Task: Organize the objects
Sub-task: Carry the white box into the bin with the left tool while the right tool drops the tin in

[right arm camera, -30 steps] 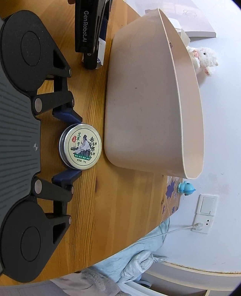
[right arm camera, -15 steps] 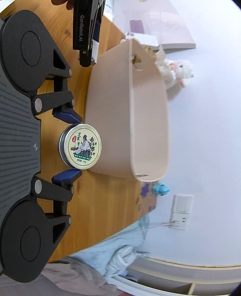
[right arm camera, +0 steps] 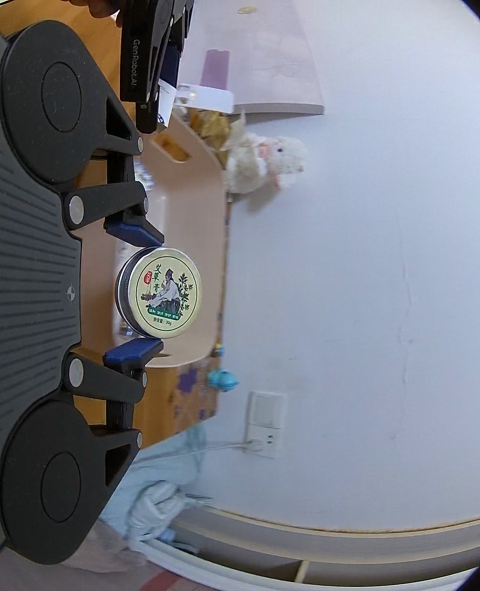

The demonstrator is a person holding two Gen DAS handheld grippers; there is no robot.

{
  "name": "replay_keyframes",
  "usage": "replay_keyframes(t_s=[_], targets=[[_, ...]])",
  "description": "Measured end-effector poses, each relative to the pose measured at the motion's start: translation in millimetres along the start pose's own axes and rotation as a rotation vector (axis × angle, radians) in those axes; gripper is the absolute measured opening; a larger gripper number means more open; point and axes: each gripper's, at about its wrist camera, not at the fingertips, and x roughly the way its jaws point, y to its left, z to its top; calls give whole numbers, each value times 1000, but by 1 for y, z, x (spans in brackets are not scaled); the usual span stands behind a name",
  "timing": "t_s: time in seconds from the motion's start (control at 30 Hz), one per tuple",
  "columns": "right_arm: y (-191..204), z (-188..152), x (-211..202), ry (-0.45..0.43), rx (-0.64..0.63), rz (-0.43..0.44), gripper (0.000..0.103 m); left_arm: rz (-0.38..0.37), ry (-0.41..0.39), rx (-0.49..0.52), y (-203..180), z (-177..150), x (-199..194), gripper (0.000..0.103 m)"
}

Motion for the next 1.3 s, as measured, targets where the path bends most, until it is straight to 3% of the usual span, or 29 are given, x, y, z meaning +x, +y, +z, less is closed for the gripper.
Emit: replay_keyframes(t_s=[0.27,0.47,0.8,1.0,1.13,1.27,1.3], targets=[[3,32,23,-38,2,-19,51,42,-54,42,3,36,20,63],[-1,43,57,-12,17,-39,51,61,-4,66,-1,49,58,63],[1,25,123,155,-22,-55,51,48,132,103,-18,41,116,63],[2,12,144,259,-14,-39,51,40,228,132,-23,31,137,64],[2,5,148,290,-16,-42,52,41,245,149,-25,27,139,64],[1,3,146,283,-2,-55,71,26,251,123,-25,27,137,66],[1,4,143,278,3,-59,73,27,250,119,-25,27,135,71]])
